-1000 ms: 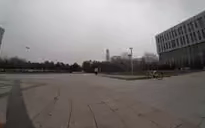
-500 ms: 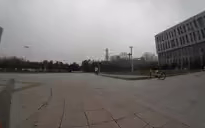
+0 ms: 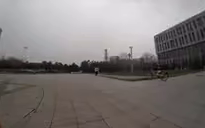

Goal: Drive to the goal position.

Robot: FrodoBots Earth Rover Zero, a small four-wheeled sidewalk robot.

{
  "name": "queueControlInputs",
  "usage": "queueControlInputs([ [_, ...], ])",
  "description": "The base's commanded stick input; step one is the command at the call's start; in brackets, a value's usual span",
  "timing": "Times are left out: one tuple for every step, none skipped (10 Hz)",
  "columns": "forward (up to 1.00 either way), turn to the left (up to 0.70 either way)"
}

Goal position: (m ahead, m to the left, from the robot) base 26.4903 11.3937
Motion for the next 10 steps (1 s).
queueControlInputs([
  [0.70, -0.01],
  [0.70, -0.01],
  [0.70, -0.01],
  [0.70, -0.01],
  [0.70, -0.01],
  [0.70, -0.01],
  [0.70, -0.01],
  [0.70, -0.01],
  [0.70, -0.01],
  [0.70, -0.01],
])
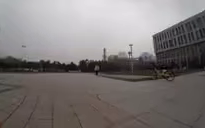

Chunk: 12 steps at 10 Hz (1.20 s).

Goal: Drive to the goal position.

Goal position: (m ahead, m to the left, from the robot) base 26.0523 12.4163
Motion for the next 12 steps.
queueControlInputs([
  [0.70, -0.01],
  [0.70, -0.01],
  [0.70, -0.01],
  [0.70, -0.01],
  [0.70, -0.01],
  [0.70, 0.02],
  [0.70, 0.23],
  [0.70, 0.34],
  [0.70, 0.34],
  [0.70, 0.34],
  [0.70, 0.34],
  [0.70, 0.34],
])
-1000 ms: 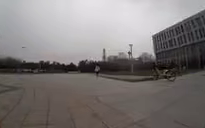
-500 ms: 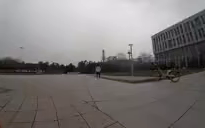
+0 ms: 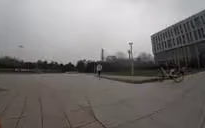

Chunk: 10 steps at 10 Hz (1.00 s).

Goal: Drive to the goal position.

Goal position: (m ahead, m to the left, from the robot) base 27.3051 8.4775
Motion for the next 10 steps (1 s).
queueControlInputs([
  [0.70, 0.34],
  [0.70, 0.34],
  [0.70, 0.34],
  [0.70, 0.34],
  [0.70, 0.34],
  [0.70, 0.34],
  [0.70, 0.34],
  [0.70, 0.34],
  [0.70, 0.34],
  [0.70, 0.34],
])
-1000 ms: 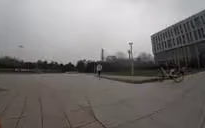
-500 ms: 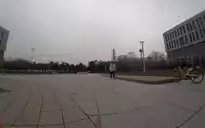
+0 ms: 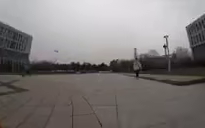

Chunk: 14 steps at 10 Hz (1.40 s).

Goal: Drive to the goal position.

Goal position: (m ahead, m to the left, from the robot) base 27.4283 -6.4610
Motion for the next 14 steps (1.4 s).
queueControlInputs([
  [0.70, 0.34],
  [0.70, 0.34],
  [0.70, 0.34],
  [0.70, 0.34],
  [0.70, 0.21],
  [0.70, 0.01],
  [0.70, -0.01],
  [0.70, -0.09],
  [0.70, -0.36],
  [0.70, -0.36],
  [0.70, -0.36],
  [0.70, -0.36],
  [0.70, -0.36],
  [0.70, -0.36],
])
